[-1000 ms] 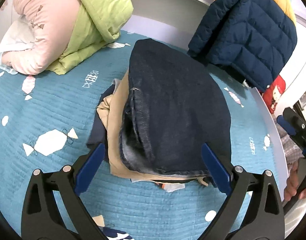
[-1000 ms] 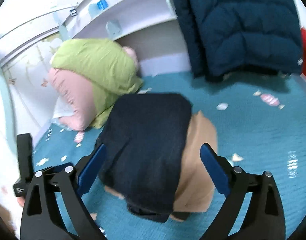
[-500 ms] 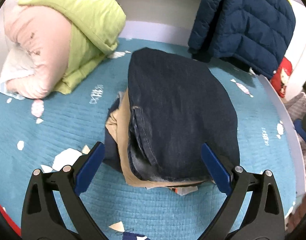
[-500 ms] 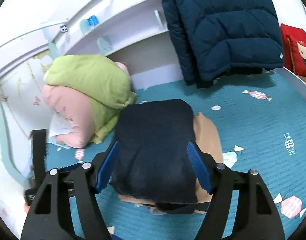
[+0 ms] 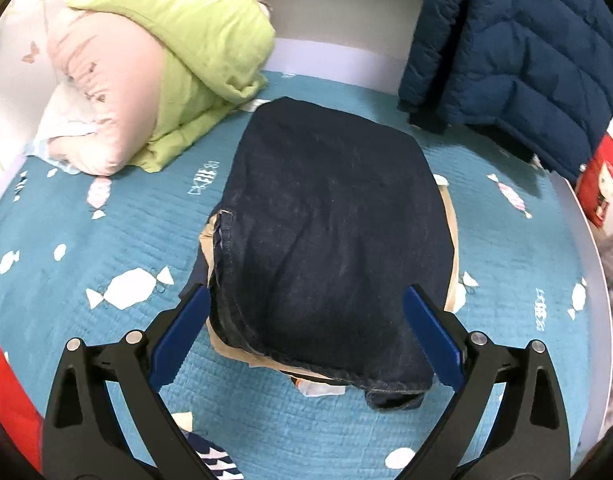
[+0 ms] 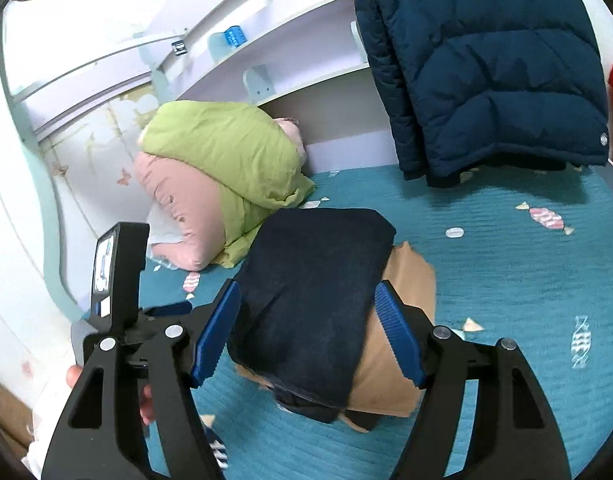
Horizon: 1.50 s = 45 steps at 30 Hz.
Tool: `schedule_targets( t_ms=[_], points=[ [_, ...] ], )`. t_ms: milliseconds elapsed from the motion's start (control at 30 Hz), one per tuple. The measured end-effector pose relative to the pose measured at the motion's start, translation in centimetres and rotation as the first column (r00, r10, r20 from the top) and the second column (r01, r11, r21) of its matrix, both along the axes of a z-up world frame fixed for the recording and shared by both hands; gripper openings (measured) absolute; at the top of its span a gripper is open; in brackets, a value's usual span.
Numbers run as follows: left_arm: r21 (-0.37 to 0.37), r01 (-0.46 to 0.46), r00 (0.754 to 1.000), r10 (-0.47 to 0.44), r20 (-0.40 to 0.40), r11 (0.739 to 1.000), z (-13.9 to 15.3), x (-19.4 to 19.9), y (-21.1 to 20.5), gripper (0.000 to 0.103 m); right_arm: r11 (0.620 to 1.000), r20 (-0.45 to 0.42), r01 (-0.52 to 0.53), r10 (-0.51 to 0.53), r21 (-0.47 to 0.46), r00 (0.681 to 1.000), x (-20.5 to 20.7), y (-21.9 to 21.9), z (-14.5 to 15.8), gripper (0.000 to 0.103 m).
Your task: Fold large clothes
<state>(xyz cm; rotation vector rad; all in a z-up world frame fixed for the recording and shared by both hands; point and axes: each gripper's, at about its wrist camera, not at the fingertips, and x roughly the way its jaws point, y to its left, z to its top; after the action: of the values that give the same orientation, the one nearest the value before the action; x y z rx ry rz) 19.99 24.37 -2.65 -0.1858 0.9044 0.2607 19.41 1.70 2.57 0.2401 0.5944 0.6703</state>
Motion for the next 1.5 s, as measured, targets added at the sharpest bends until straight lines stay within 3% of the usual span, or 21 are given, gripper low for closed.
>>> schedule_targets(
  t_ms=[133,233,367,433,500,667,767,867,1000,1067,1167,1200,1267,1300,1367,1400,1433,1500],
  points=[
    [-0.008,-0.066,0.998,0.066,-0.011,0.998,-0.1,-0.1,0.7,0.097,0.999,-0.028,-0.032,0.032,0.005,0.999,1.4,0.0,-0.1,0.067],
    [-0.002,-0.065,0.998,0.065,-0.010,0.998,-0.4,-0.1,1.5,0.097,0.999,-0.041,-0.026,0.027,0.027,0.999,2.0,1.5,-0.4,0.067],
    [0.018,-0.016,1.000,0.016,-0.017,1.000,-1.2,1.4,3.4,0.097,1.000,-0.062,-0.002,0.004,0.028,0.998,3.0,5.3,-0.9,0.049],
    [-0.001,0.036,0.999,-0.036,0.004,0.999,-1.5,2.5,4.9,0.097,0.999,-0.083,0.032,-0.033,-0.019,0.996,4.1,7.7,-1.6,0.033],
    [-0.036,0.082,0.997,-0.081,0.018,0.996,-1.9,3.4,6.1,0.097,0.996,-0.130,0.066,-0.073,-0.055,0.989,5.1,9.3,-2.5,0.028],
    [-0.147,0.256,0.966,-0.257,0.009,0.955,-3.4,5.8,7.6,0.096,0.983,-0.256,0.144,-0.169,-0.111,0.952,7.2,12.7,-4.9,0.024],
    [-0.164,0.343,0.938,-0.347,0.002,0.925,-4.5,6.6,7.3,0.094,0.975,-0.301,0.184,-0.214,-0.125,0.929,7.4,13.3,-5.2,0.024],
    [-0.209,0.395,0.914,-0.405,-0.010,0.895,-5.5,7.7,7.3,0.074,0.954,-0.279,0.234,-0.281,-0.189,0.918,7.2,13.1,-4.7,0.024],
    [-0.262,0.435,0.895,-0.445,0.023,0.862,-6.1,7.6,7.4,0.070,0.940,-0.264,0.267,-0.318,-0.211,0.911,7.9,13.0,-4.9,0.025],
    [-0.261,0.452,0.884,-0.467,0.004,0.853,-6.9,7.6,7.5,0.047,0.940,-0.278,0.258,-0.315,-0.223,0.907,8.4,13.7,-5.7,0.025],
    [-0.291,0.405,0.898,-0.437,-0.052,0.867,-9.7,7.7,9.3,0.031,0.950,-0.351,0.186,-0.269,-0.252,0.897,9.3,15.2,-8.9,0.026],
    [-0.310,0.389,0.905,-0.423,-0.050,0.868,-10.3,7.7,9.8,0.028,0.939,-0.327,0.180,-0.275,-0.293,0.904,9.4,15.6,-10.0,0.024],
    [-0.367,0.330,0.928,-0.371,-0.045,0.870,-11.9,7.4,11.9,0.004,0.927,-0.291,0.175,-0.277,-0.330,0.916,9.6,15.9,-11.6,0.021],
    [-0.406,0.306,0.935,-0.352,-0.042,0.861,-12.5,7.5,12.8,0.003,0.928,-0.290,0.177,-0.277,-0.329,0.916,9.8,15.7,-12.3,0.021],
    [-0.544,0.258,0.944,-0.327,-0.032,0.798,-14.2,8.2,14.5,0.003,0.940,-0.321,0.176,-0.270,-0.291,0.908,10.3,14.5,-13.2,0.015],
    [-0.577,0.235,0.948,-0.316,-0.042,0.782,-14.6,8.3,14.9,0.003,0.951,-0.350,0.175,-0.260,-0.257,0.900,10.5,13.8,-13.1,0.010],
    [-0.590,0.218,0.949,-0.309,-0.058,0.778,-14.5,8.4,15.1,0.003,0.962,-0.406,0.172,-0.247,-0.211,0.880,10.6,13.0,-12.8,0.009],
    [-0.534,0.220,0.948,-0.309,-0.081,0.817,-13.3,7.9,14.7,0.003,0.962,-0.466,0.169,-0.252,-0.213,0.848,10.0,12.2,-11.7,0.010]
  ],
)
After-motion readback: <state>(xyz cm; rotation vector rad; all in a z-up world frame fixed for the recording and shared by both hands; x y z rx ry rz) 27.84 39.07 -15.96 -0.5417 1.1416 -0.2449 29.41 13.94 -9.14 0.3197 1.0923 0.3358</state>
